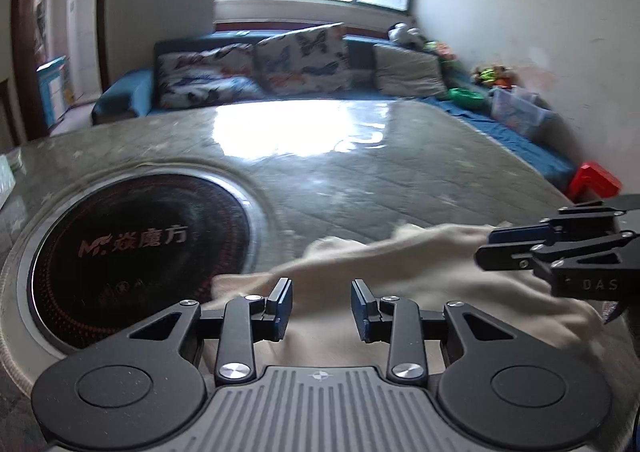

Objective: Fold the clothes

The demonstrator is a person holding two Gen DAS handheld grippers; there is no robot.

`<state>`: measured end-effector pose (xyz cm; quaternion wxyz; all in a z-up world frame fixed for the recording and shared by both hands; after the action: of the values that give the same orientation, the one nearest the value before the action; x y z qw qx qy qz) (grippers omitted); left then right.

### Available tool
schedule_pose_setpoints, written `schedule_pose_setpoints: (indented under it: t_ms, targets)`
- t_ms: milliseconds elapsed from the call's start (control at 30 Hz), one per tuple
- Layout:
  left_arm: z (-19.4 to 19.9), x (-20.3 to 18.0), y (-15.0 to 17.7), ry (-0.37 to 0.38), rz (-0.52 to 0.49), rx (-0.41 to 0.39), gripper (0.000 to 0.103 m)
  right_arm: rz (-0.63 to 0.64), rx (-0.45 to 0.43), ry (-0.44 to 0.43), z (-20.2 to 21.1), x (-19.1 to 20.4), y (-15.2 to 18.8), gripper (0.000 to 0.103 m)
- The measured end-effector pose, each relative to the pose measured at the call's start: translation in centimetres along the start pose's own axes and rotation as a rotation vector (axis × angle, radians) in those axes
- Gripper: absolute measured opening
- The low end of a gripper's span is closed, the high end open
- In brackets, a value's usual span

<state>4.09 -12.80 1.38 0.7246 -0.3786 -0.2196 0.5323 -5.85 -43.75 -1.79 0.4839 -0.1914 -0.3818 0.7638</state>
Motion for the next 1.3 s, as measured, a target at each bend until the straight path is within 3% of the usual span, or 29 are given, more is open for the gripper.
schedule_pose_setpoints:
  t_ms: [133, 433, 633, 900, 1033, 1167, 1300]
  targets:
    - [2.3, -1.5, 1.8, 0.030, -0.044, -0.023, 0.035, 0.051, -0.002, -0.019, 2.3, 2.0, 1.8, 0.024]
    - [3.7, -2.7, 4.6, 0.018, -0.088, -0.019, 0.036, 0.090, 0.014, -0.024, 4.2, 4.4, 5.7, 0.025]
    - [5.1, -2.8, 4.8, 0.024, -0.070, -0.057, 0.039, 0.079, -0.025, -0.008, 5.6, 4.5, 5.4, 0.024]
    - [5.3, -2.4, 5.6, 0.016, -0.056, -0.039, 0.044, 0.083, 0.015, 0.012, 5.5, 4.4, 6.3, 0.025]
    - [6.2, -1.5, 5.4, -0.010, -0.024, -0.063, 0.048, 0.116, -0.005, -0.001, 5.8, 5.1, 5.4, 0.025]
    - [5.9, -0.7, 6.1, -0.038, -0.004, -0.036, 0.048, 0.149, -0.016, -0.033, 5.3, 6.3, 4.7, 0.027]
    - [6.1, -0.2, 6.5, -0.038, 0.006, -0.033, 0.051, 0.175, 0.034, -0.042, 3.6, 7.1, 5.2, 0.027]
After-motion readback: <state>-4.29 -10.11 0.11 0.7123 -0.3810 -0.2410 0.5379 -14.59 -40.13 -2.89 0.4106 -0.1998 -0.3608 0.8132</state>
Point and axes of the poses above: each gripper's, at about its wrist camera, not at the fingertips, and z roughly against the way its jaws point, x to its left, y to its underside, the point moved 3 cm from there along -z, roughly the way its jaws point
